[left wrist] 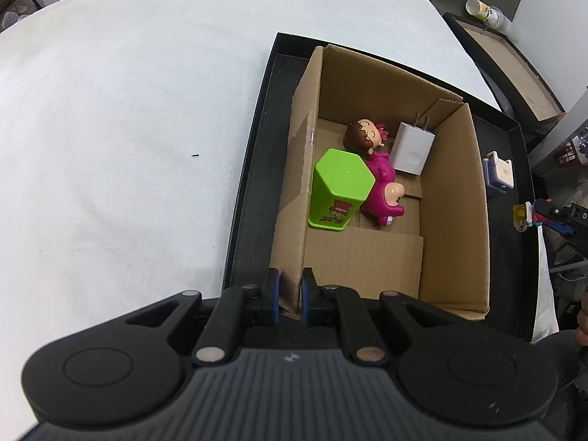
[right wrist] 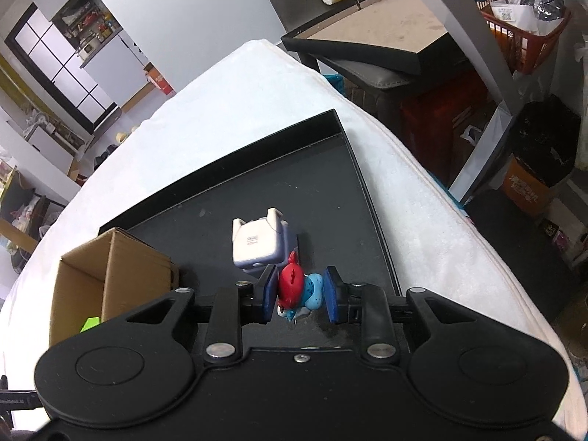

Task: Organize rigid objects
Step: 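Carry the red-and-blue figure over the box and release it inside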

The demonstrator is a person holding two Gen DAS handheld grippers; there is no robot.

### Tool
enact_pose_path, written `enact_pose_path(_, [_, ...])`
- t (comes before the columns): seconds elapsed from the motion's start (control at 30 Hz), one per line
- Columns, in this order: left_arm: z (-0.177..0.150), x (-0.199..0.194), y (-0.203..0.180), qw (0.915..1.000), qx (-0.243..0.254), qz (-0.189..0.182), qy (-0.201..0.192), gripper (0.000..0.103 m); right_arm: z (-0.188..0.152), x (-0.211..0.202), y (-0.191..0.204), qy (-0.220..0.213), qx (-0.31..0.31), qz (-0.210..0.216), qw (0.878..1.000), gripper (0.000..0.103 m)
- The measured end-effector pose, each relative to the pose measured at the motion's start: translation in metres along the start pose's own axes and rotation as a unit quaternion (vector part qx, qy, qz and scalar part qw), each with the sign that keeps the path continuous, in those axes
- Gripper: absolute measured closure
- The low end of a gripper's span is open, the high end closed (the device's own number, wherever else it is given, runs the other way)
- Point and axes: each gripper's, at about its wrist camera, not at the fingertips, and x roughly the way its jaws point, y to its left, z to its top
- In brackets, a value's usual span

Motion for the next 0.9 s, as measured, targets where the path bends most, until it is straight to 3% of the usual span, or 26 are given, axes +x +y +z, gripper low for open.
enact_pose_path(0.9, [-0.001,-0.003,0.008,0.9995,0.003,-0.032,-0.006,0.091,-0.013,-0.023,0.073,-0.013,-0.034,0.024,0.999,0.077])
